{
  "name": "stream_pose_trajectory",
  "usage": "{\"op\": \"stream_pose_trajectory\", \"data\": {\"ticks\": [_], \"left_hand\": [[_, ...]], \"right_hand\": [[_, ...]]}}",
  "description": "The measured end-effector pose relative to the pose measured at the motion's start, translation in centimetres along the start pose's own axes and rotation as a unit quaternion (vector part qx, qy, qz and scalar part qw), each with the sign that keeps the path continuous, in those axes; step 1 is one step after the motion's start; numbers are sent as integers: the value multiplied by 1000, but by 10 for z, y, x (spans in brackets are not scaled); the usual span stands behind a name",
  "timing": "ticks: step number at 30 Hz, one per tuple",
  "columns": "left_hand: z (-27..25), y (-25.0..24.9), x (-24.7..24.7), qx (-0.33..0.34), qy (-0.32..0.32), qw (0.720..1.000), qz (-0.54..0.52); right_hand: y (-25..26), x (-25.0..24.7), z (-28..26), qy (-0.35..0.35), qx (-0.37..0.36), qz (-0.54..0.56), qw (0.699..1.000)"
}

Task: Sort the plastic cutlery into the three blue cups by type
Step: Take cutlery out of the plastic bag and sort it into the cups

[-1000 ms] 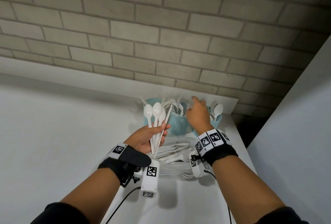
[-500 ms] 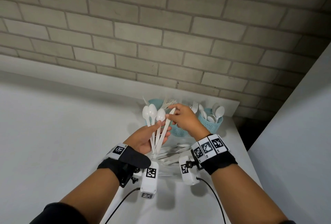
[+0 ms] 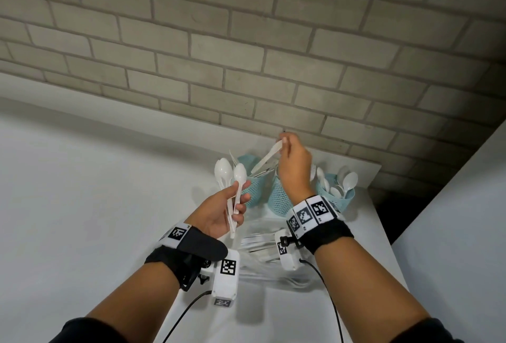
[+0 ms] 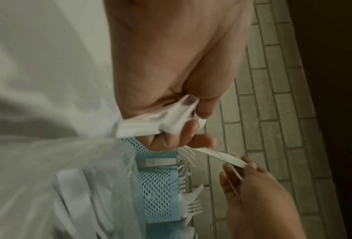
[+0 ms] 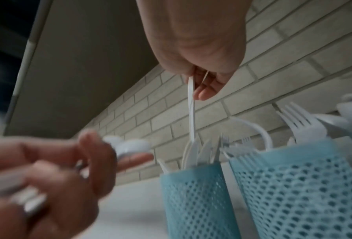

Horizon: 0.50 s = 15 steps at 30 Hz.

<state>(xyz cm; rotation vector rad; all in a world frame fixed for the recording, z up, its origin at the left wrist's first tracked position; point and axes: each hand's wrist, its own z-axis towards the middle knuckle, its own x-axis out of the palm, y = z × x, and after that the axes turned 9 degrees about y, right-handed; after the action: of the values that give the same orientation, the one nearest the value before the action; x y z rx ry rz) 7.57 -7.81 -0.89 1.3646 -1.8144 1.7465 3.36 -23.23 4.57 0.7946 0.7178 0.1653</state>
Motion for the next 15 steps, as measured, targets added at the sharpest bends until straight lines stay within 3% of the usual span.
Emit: {"op": "stream_pose_trajectory", "data": {"ticks": [5,7,9,12,15], "left_hand": [[-5,-2,-3,-9,22,1000,-5],[-7,-2,-2,0,20,1000,14],[-7,-1,0,13,11,999,45],[-6,2,4,23,6,996,85],[-4,6,13,28,25,993,112]], "right_hand": [[-10,22,-9,175,2,-197,965],[-8,23,-9,197,-14,-246,949],[-2,21,-8,177,-44,-263,947],[13,12,-10,133,-42,-149,979],[27,1,-17,222,28,-51,973]]}}
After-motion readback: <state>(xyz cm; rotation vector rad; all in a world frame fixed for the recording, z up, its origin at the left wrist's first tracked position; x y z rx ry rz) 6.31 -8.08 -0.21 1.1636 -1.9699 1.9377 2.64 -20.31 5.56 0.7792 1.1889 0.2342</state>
